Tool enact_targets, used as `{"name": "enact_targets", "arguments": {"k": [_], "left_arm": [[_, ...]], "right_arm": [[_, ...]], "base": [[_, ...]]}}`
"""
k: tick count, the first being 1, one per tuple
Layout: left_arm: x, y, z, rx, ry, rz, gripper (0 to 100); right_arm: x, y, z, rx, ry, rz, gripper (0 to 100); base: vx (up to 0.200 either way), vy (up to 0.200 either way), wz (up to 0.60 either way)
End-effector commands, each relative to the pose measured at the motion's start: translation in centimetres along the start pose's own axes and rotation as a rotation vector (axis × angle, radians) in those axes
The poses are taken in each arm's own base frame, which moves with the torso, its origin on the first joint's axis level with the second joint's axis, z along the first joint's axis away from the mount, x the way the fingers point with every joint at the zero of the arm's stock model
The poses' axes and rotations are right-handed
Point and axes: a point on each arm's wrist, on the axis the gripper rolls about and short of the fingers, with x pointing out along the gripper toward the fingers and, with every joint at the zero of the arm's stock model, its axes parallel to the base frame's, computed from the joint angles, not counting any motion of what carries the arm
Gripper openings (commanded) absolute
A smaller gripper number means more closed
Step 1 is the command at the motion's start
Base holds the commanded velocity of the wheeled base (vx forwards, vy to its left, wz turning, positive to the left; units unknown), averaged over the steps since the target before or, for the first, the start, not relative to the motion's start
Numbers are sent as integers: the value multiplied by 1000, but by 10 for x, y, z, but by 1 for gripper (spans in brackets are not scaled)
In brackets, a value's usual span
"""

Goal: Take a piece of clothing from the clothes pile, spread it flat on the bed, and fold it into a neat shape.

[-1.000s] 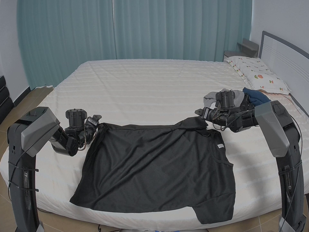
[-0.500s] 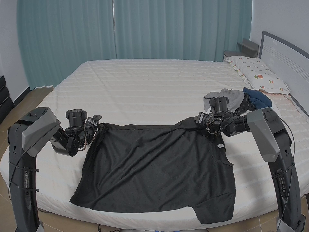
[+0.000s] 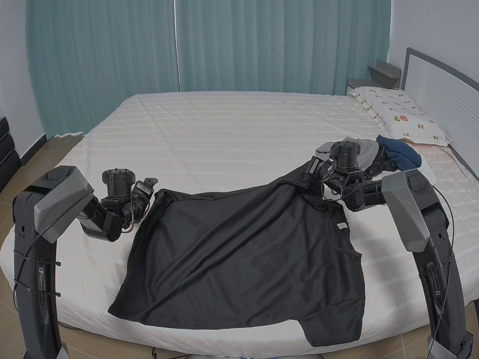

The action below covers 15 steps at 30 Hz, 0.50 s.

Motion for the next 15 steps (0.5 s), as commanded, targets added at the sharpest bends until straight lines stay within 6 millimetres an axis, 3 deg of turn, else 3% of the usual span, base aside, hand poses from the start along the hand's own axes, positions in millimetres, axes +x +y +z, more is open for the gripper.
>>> {"name": "enact_targets", "arguments": {"k": [1, 4, 7, 8, 15], "left_arm": [[1, 1, 0, 0, 0, 1, 100], [1, 1, -1, 0, 1, 2, 100], [1, 1, -1, 0, 1, 2, 100], [1, 1, -1, 0, 1, 2, 100], [1, 1, -1, 0, 1, 2, 100]], "right_arm": [[9, -27, -21, -100, 28, -35, 0], [14, -47, -41, -205, 47, -67, 0], [16, -51, -49, -223, 45, -68, 0], [16, -48, -51, -225, 47, -62, 100], [10, -28, -27, -221, 17, -55, 100]], "base": [[0, 0, 0], [0, 0, 0], [0, 0, 0], [0, 0, 0], [0, 0, 0]]}}
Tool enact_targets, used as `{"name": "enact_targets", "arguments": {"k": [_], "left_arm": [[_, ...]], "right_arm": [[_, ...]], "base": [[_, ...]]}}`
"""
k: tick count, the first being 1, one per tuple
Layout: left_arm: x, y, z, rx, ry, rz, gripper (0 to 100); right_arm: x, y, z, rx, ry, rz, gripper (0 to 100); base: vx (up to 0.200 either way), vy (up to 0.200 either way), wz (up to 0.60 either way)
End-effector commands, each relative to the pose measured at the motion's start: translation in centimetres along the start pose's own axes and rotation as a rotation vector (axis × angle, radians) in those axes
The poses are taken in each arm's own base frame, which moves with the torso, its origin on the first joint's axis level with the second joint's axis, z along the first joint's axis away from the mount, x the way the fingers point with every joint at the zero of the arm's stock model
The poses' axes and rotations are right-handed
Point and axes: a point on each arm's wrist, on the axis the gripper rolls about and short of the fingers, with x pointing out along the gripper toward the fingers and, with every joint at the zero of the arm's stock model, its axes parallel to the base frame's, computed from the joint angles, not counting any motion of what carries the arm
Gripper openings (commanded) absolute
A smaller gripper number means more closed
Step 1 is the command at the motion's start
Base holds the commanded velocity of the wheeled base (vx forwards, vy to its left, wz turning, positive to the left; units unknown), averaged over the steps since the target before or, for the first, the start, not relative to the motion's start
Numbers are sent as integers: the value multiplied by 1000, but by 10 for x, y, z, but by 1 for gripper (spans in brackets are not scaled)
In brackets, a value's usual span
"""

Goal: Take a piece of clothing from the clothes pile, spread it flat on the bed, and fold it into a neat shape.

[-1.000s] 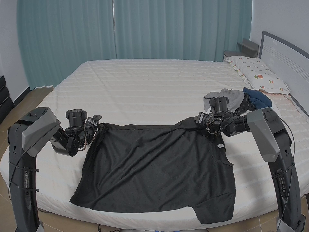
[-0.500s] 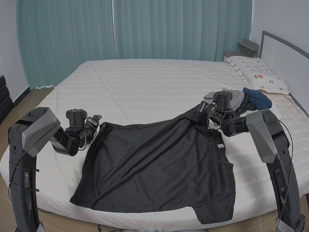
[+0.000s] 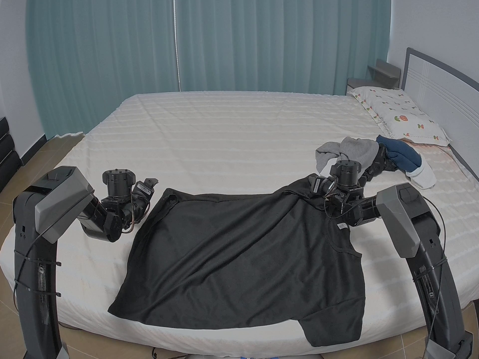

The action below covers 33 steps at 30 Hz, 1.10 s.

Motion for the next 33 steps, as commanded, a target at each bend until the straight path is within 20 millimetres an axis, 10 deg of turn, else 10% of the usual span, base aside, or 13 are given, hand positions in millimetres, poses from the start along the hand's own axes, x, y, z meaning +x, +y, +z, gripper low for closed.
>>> {"name": "enact_targets", "arguments": {"k": [1, 8, 15, 29, 30, 33], "left_arm": [[0, 0, 0, 0, 0, 1, 100], [0, 1, -1, 0, 1, 2, 100], [2, 4, -2, 34, 5, 10, 100], [3, 4, -2, 35, 5, 7, 100], [3, 4, -2, 35, 6, 6, 100], [3, 4, -2, 35, 6, 6, 100]], "right_arm": [[-8, 8, 22, 0, -1, -19, 100], [-49, 20, 58, 17, 35, -20, 100], [-96, -1, 32, -8, 279, 24, 100], [-75, 1, 17, -42, 290, 28, 100], [-74, 2, 15, -50, 293, 29, 0], [-73, 2, 13, -83, 290, 22, 0]], "base": [[0, 0, 0], [0, 0, 0], [0, 0, 0], [0, 0, 0], [0, 0, 0], [0, 0, 0]]}}
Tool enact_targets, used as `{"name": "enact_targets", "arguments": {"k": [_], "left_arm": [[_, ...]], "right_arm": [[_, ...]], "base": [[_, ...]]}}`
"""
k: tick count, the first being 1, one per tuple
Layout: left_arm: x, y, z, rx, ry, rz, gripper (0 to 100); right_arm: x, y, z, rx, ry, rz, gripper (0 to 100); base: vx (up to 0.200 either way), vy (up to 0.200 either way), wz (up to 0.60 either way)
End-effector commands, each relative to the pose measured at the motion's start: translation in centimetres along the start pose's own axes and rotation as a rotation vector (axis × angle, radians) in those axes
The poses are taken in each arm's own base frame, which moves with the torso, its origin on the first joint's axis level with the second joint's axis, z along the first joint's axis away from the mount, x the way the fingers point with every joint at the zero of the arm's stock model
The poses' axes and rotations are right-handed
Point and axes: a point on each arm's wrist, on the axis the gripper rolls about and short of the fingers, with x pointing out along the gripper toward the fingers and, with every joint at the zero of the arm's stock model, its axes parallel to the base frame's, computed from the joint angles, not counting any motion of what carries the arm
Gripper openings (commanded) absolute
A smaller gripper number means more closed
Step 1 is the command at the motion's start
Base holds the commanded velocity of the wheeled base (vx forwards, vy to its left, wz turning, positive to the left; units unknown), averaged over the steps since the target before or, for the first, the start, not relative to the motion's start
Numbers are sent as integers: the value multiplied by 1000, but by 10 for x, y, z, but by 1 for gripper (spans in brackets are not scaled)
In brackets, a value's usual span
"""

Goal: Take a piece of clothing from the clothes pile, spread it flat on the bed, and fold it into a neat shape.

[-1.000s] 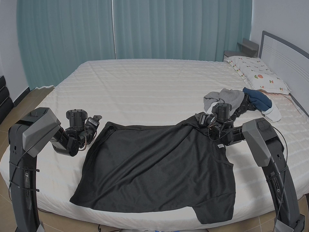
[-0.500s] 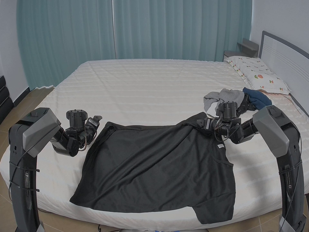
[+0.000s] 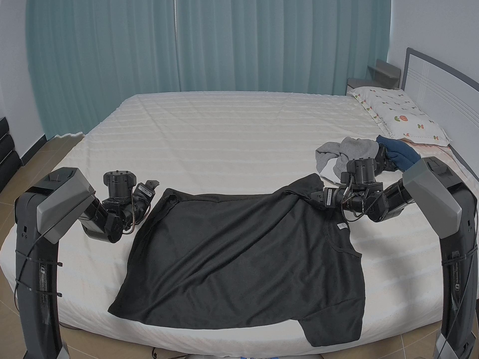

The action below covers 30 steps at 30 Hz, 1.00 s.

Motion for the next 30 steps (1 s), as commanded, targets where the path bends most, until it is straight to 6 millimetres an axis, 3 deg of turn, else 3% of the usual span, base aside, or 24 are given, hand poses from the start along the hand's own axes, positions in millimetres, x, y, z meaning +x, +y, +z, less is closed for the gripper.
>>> {"name": "enact_targets", "arguments": {"k": [1, 10, 17, 23, 30], "left_arm": [[1, 1, 0, 0, 0, 1, 100], [1, 0, 0, 0, 9, -5, 100], [1, 1, 0, -1, 7, -5, 100], [1, 0, 1, 1, 3, -9, 100], [1, -3, 2, 2, -14, -30, 100]], "right_arm": [[6, 0, -4, -18, 0, -9, 0], [11, -1, -10, -45, 14, -27, 0], [12, -1, 11, -38, -75, -53, 0], [26, -3, 26, -11, -168, -98, 0], [54, -4, 21, 59, -227, -161, 0]], "base": [[0, 0, 0], [0, 0, 0], [0, 0, 0], [0, 0, 0], [0, 0, 0]]}}
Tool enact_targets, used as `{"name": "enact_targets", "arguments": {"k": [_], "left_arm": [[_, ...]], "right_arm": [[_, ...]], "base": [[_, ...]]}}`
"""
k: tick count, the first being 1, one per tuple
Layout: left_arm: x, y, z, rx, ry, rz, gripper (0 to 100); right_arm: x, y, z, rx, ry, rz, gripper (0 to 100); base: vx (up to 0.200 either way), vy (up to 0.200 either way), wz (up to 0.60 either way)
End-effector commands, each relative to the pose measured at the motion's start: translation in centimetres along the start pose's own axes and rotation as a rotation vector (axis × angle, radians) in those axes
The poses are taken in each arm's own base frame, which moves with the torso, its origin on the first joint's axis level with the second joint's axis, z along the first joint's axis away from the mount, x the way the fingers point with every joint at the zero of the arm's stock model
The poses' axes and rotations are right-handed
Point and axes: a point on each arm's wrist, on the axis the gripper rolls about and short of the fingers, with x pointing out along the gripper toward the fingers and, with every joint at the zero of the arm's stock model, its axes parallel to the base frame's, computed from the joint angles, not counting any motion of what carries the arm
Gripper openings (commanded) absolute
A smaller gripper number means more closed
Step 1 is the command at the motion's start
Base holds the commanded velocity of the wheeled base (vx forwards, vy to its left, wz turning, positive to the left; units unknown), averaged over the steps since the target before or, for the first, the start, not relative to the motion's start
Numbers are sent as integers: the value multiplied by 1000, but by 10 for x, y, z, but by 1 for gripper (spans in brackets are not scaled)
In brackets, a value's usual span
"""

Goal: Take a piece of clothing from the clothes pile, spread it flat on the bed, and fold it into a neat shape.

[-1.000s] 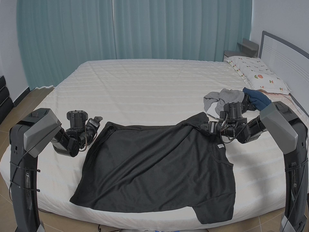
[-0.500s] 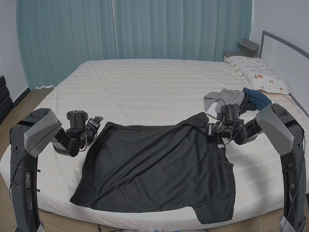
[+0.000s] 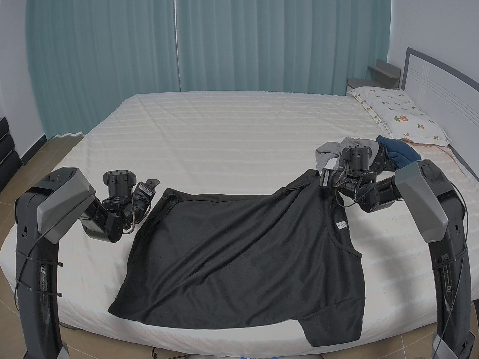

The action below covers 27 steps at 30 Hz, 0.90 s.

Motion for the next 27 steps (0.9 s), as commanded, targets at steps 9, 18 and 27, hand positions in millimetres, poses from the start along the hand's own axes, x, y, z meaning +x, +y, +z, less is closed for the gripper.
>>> {"name": "enact_targets", "arguments": {"k": [9, 18, 27], "left_arm": [[4, -9, 6, 0, -38, -61, 100], [13, -21, -11, 59, 9, -112, 100], [10, -44, -53, 142, -38, -129, 100]], "right_arm": [[30, -11, -30, 23, -15, -104, 0], [29, -11, -34, 75, 1, -115, 0], [28, -11, -35, 75, 3, -124, 0]], "base": [[0, 0, 0], [0, 0, 0], [0, 0, 0]]}}
